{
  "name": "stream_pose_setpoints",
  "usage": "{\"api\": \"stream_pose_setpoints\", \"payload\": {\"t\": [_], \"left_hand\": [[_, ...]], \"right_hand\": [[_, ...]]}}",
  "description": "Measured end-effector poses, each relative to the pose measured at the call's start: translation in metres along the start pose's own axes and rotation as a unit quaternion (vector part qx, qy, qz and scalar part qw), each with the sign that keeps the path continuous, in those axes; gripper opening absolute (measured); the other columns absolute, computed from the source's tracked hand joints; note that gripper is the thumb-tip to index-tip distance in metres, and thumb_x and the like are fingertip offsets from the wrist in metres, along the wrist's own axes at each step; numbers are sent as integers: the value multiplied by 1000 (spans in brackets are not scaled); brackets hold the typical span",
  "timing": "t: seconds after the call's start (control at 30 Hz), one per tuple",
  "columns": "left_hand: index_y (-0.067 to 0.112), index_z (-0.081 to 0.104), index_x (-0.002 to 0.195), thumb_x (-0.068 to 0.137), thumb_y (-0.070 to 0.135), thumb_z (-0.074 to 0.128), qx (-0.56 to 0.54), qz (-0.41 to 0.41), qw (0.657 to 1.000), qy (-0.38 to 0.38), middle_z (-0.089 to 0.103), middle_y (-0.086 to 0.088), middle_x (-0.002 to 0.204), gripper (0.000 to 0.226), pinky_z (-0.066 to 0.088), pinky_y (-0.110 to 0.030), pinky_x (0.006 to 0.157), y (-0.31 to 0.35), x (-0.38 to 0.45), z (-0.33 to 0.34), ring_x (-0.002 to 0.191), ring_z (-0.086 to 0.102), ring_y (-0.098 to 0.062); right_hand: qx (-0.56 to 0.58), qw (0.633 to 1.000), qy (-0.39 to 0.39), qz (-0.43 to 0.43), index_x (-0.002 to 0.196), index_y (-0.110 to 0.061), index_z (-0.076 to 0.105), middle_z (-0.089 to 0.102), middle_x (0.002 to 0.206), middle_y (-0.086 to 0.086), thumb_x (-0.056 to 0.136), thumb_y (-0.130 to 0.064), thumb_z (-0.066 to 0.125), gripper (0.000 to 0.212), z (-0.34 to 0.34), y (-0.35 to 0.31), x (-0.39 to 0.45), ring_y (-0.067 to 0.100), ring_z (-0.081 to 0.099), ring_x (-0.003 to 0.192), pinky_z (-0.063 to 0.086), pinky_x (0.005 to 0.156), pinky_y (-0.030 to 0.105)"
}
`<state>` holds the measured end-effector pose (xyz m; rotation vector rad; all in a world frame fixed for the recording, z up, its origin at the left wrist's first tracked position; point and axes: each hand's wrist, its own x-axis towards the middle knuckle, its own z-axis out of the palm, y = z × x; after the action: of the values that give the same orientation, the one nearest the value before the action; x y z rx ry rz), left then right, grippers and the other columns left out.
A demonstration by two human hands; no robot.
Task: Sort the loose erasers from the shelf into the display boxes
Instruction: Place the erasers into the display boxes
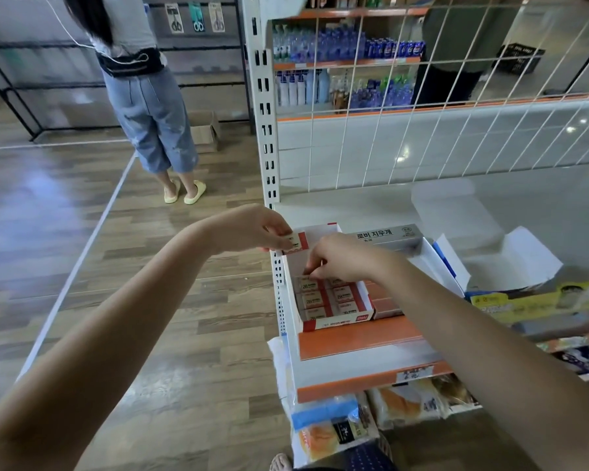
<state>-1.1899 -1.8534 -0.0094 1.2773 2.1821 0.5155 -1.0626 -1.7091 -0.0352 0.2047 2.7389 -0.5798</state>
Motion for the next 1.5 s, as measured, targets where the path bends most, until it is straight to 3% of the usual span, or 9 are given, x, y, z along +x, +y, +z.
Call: {"api": "stream_pose_setpoints", "payload": {"t": [0.33, 0.5, 0.63, 0.8, 0.93, 1.03, 1.23, 1.37, 1.5], "left_hand": [[29, 68, 97, 86, 36, 63, 8, 9, 1000, 8, 69, 13, 88, 14, 42, -17, 69, 2, 13, 0, 82, 62, -4], [28, 68, 102, 85, 39, 63, 35, 7, 999, 15, 69, 13, 89, 20, 49, -24, 72, 5, 26, -4, 79, 63, -4], [25, 66, 107, 87, 34, 63, 85, 17, 996, 15, 64, 14, 90, 23, 45, -19, 69, 17, 36, 3, 83, 61, -7], [18, 66, 108, 88, 31, 63, 134, 27, 991, -15, 68, 3, 101, 24, 50, -30, 85, 32, 50, 21, 91, 62, -15], [18, 66, 107, 87, 30, 62, 157, 39, 986, -31, 66, 7, 101, 22, 41, -22, 74, 32, 57, 32, 92, 58, -12], [19, 66, 102, 87, 30, 62, 149, 36, 988, -28, 63, 9, 92, 19, 38, -20, 67, 31, 60, 38, 86, 56, -11], [17, 69, 93, 84, 31, 63, 137, 21, 990, 3, 68, 1, 93, 17, 44, -28, 73, 29, 64, 47, 87, 60, -18], [14, 64, 100, 85, 26, 62, 138, 20, 990, 5, 68, -3, 98, 20, 47, -31, 77, 27, 61, 53, 90, 60, -21], [21, 56, 88, 85, 24, 62, 140, 34, 989, 15, 67, -1, 92, 7, 42, -27, 66, 31, 59, 55, 81, 57, -18]], "right_hand": [[-20, 998, 64, 6, 101, -15, 70, 69, 103, 2, 89, -21, 60, 16, 9, 1, 3, 16, 62, 90, 44, 76, 24], [-13, 986, 165, -22, 106, -17, 70, 64, 105, -3, 89, -21, 60, 20, -10, 7, -19, 3, 48, 87, 33, 77, 16], [0, 970, 238, 48, 107, -15, 68, 62, 106, 2, 91, -21, 57, 21, -19, 25, -37, 13, 57, 90, 42, 78, 21], [-4, 971, 207, 120, 106, -11, 63, 62, 105, 3, 91, -31, 58, 25, -7, 33, -42, 12, 52, 87, 37, 74, 22], [20, 975, 171, 142, 101, -9, 67, 68, 97, 7, 91, -32, 57, 27, 1, 32, -40, 19, 61, 85, 49, 74, 31], [28, 976, 153, 149, 99, -8, 69, 69, 94, 11, 92, -28, 55, 26, 3, 32, -38, 21, 61, 80, 42, 67, 30], [57, 974, 150, 158, 95, -4, 68, 69, 91, 14, 92, -29, 56, 27, 3, 32, -36, 20, 54, 69, 39, 60, 29], [65, 974, 150, 156, 99, -7, 68, 69, 93, 10, 92, -29, 56, 25, 2, 31, -36, 23, 62, 80, 45, 68, 29], [64, 974, 148, 158, 96, -6, 69, 69, 93, 13, 92, -29, 56, 27, 2, 31, -36, 27, 64, 83, 45, 68, 30]]}}
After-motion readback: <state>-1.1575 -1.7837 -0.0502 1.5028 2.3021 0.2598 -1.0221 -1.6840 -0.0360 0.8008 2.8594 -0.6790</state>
